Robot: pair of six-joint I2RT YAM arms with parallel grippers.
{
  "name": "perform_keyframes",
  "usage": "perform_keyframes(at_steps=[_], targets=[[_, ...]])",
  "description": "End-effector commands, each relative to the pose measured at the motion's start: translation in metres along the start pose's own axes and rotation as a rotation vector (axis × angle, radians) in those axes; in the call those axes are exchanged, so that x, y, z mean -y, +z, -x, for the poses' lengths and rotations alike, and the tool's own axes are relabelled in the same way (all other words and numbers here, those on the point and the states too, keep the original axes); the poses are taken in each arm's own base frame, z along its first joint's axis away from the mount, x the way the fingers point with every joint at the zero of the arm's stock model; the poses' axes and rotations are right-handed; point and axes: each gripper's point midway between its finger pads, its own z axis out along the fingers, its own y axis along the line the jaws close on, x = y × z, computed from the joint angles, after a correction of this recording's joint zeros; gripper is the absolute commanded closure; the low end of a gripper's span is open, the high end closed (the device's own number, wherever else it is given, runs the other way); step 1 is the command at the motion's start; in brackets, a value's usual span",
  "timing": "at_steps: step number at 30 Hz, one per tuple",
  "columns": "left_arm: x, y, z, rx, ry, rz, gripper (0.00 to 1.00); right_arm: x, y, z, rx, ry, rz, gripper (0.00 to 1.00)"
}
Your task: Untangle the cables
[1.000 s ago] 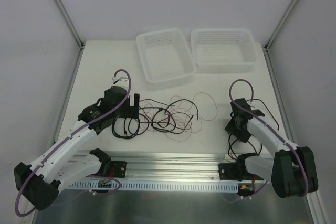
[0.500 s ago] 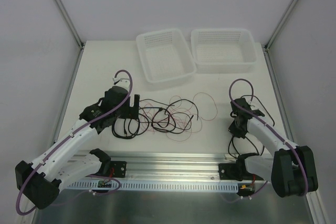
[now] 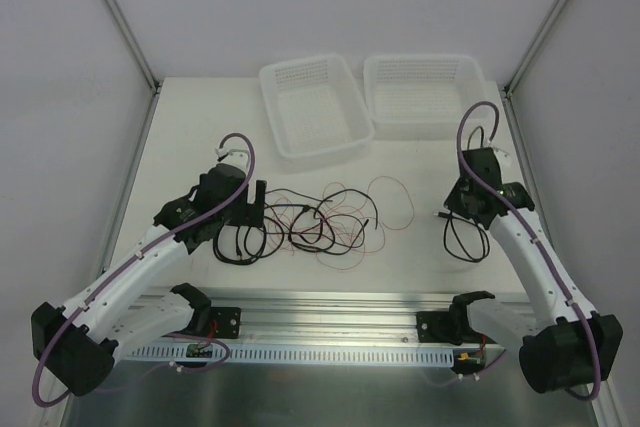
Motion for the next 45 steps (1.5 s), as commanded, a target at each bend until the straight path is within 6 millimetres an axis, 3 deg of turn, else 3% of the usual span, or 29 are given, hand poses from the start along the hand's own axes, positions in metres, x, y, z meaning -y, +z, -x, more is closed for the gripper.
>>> perform_keyframes(at_steps=[1, 2, 4, 8, 11, 12, 15, 17, 19, 20, 21, 24, 25, 26, 29, 30, 32, 33, 36, 37, 39, 40, 41, 43, 45], targets=[[-0.007, 0.001, 0.000, 0.000, 0.004, 0.028, 0.05, -0.002, -0.038, 0.038, 0.100, -0.082, 0.035, 0.99], [-0.006, 0.002, 0.000, -0.002, 0.004, 0.027, 0.04, -0.012, -0.057, 0.059, 0.150, -0.075, 0.077, 0.99], [-0.007, 0.002, -0.001, -0.005, 0.008, 0.031, 0.04, -0.020, -0.075, 0.077, 0.190, -0.096, 0.116, 0.99], [-0.007, 0.003, -0.001, -0.009, 0.010, 0.033, 0.04, -0.053, -0.130, 0.127, 0.327, -0.094, 0.286, 0.99], [-0.007, 0.004, -0.002, -0.014, 0.009, 0.038, 0.04, -0.081, -0.156, 0.152, 0.396, -0.105, 0.418, 0.99], [-0.007, 0.004, -0.002, -0.015, 0.011, 0.037, 0.05, -0.092, -0.172, 0.168, 0.454, -0.100, 0.474, 0.99], [-0.007, 0.006, -0.005, -0.028, 0.014, 0.042, 0.05, -0.120, -0.193, 0.198, 0.528, -0.126, 0.570, 0.99], [-0.008, 0.008, -0.006, -0.034, 0.018, 0.046, 0.05, -0.137, -0.185, 0.211, 0.535, -0.153, 0.585, 0.99], [-0.008, 0.008, -0.006, -0.038, 0.019, 0.049, 0.05, -0.151, -0.202, 0.233, 0.594, -0.162, 0.630, 0.99], [-0.008, 0.009, -0.007, -0.041, 0.020, 0.052, 0.05, -0.161, -0.192, 0.243, 0.593, -0.178, 0.623, 0.99], [-0.009, 0.010, -0.009, -0.048, 0.020, 0.057, 0.04, -0.166, -0.209, 0.257, 0.642, -0.176, 0.644, 0.99], [-0.009, 0.011, -0.008, -0.051, 0.018, 0.057, 0.04, -0.187, -0.206, 0.284, 0.693, -0.189, 0.659, 0.99], [-0.009, 0.011, -0.008, -0.052, 0.020, 0.058, 0.04, -0.190, -0.222, 0.298, 0.746, -0.183, 0.675, 0.99], [-0.009, 0.011, -0.008, -0.054, 0.021, 0.058, 0.05, -0.200, -0.209, 0.309, 0.756, -0.201, 0.663, 0.99], [-0.009, 0.011, -0.008, -0.052, 0.017, 0.059, 0.04, -0.211, -0.219, 0.341, 0.847, -0.192, 0.675, 0.99], [-0.009, 0.011, -0.009, -0.052, 0.016, 0.059, 0.04, -0.219, -0.202, 0.347, 0.841, -0.197, 0.667, 0.99], [-0.010, 0.011, -0.008, -0.052, 0.012, 0.061, 0.04, -0.224, -0.195, 0.364, 0.890, -0.183, 0.660, 0.99], [-0.010, 0.012, -0.009, -0.056, 0.013, 0.063, 0.04, -0.231, -0.174, 0.367, 0.877, -0.183, 0.648, 0.99], [-0.009, 0.012, -0.009, -0.060, 0.011, 0.061, 0.04, -0.235, -0.142, 0.383, 0.896, -0.165, 0.626, 0.99], [-0.009, 0.013, -0.010, -0.062, 0.012, 0.061, 0.04, -0.239, -0.115, 0.386, 0.877, -0.175, 0.606, 0.99], [-0.008, 0.013, -0.010, -0.063, 0.011, 0.060, 0.04, -0.243, -0.088, 0.393, 0.878, -0.166, 0.589, 0.99], [-0.009, 0.014, -0.011, -0.066, 0.009, 0.063, 0.04, -0.247, -0.054, 0.391, 0.844, -0.171, 0.565, 0.99], [-0.010, 0.014, -0.010, -0.065, 0.008, 0.067, 0.04, -0.248, -0.042, 0.394, 0.845, -0.168, 0.559, 0.99], [-0.009, 0.016, -0.011, -0.075, 0.011, 0.069, 0.04, -0.248, -0.008, 0.390, 0.809, -0.163, 0.532, 0.99], [-0.009, 0.018, -0.012, -0.087, 0.012, 0.070, 0.04, -0.250, 0.039, 0.373, 0.740, -0.153, 0.497, 0.99]])
